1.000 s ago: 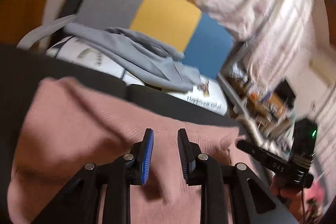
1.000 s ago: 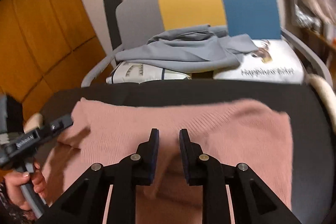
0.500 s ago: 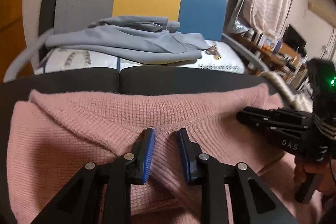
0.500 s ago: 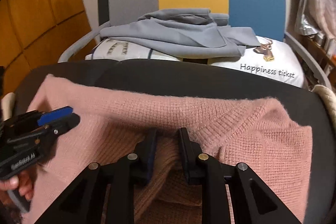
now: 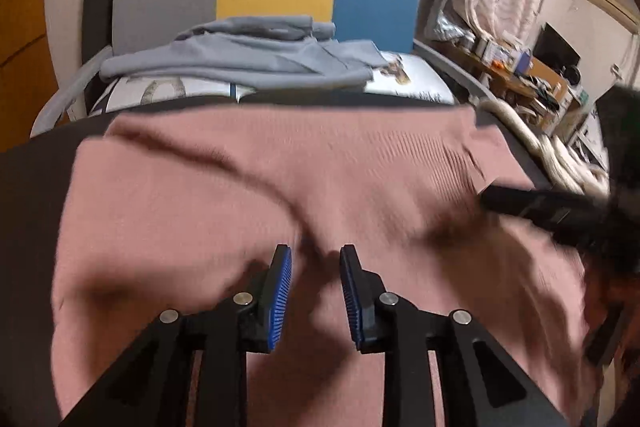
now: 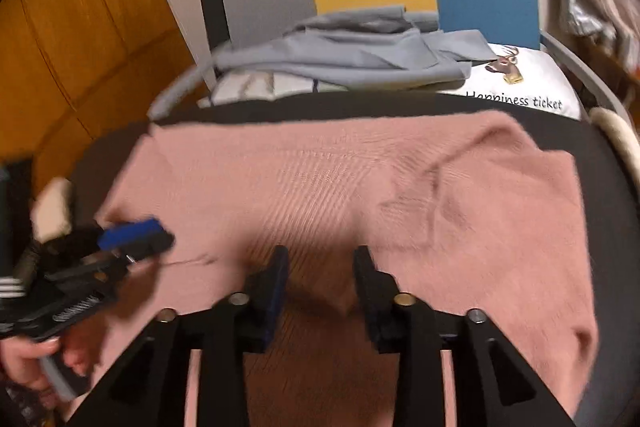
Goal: Fold clothes
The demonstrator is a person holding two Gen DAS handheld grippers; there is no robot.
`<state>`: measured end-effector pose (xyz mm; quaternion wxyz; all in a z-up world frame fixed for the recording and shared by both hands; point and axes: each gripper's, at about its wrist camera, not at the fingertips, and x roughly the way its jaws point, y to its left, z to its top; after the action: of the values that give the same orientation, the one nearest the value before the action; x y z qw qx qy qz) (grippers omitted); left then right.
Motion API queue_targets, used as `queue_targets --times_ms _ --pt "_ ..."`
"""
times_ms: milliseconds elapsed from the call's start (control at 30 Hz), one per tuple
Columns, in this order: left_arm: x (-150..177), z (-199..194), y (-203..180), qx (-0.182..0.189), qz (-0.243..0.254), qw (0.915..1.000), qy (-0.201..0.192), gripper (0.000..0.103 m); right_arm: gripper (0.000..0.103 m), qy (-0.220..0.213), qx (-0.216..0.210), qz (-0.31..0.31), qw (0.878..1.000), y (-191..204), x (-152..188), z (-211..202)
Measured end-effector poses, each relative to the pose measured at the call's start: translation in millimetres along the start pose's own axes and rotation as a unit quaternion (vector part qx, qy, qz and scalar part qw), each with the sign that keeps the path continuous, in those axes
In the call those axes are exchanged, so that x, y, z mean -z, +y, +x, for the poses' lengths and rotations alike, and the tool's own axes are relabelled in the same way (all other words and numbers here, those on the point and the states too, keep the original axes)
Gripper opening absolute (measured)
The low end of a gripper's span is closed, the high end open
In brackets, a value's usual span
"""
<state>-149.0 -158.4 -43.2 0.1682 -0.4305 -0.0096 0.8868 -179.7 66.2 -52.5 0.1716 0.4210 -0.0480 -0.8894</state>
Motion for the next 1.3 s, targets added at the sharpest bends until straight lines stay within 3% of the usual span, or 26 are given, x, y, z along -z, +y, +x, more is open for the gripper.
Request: queue_targets --times_ms 33,167,300,367,533,767,933,1033,1100,1200,1300 --pt "12 -8 4 0.010 -0.003 0.9999 0.011 0.025 0.050 -0.001 0.005 -0.001 1.000 -5 7 -15" --pt "61 -44 16 0.018 -0.007 0.9995 0.023 0.025 0.051 0.008 0.020 0.003 1.000 -26 49 -66" --pt "98 -72 20 -0.013 0.034 0.9993 -0.001 0.025 0.051 0.020 0.037 -0.003 0.999 -36 94 -103" --pt "107 -75 17 -0.047 0.071 0.9963 -0.013 0.025 0.051 0.031 0.061 -0.029 0.997 -32 112 -107" --pt "106 -67 22 -0.047 0.086 0.9944 -0.039 0.030 0.055 0.054 0.101 -0.070 0.991 -30 137 -85" --pt "93 -59 38 -0.018 0.052 0.9981 -0.025 0.032 0.059 0.030 0.098 -0.060 0.993 -57 120 -64" --pt "56 -33 35 -0.033 0.059 0.9976 -0.011 0.033 0.059 0.030 0.097 -0.041 0.994 -73 89 -37" --pt "37 -24 34 -0.042 0.066 0.9969 0.006 0.032 0.059 0.052 0.098 -0.036 0.993 -74 73 -31" --pt "34 -30 23 -0.058 0.063 0.9963 0.009 0.028 0.056 0.061 0.095 -0.022 0.993 -69 65 -41" --pt "51 -56 -16 -0.008 0.095 0.9945 -0.044 0.030 0.056 0.007 0.048 -0.023 0.999 -41 58 -66" --pt "70 -38 -54 0.005 0.133 0.9910 -0.015 0.030 0.053 0.007 0.045 -0.071 0.996 -3 55 -47"
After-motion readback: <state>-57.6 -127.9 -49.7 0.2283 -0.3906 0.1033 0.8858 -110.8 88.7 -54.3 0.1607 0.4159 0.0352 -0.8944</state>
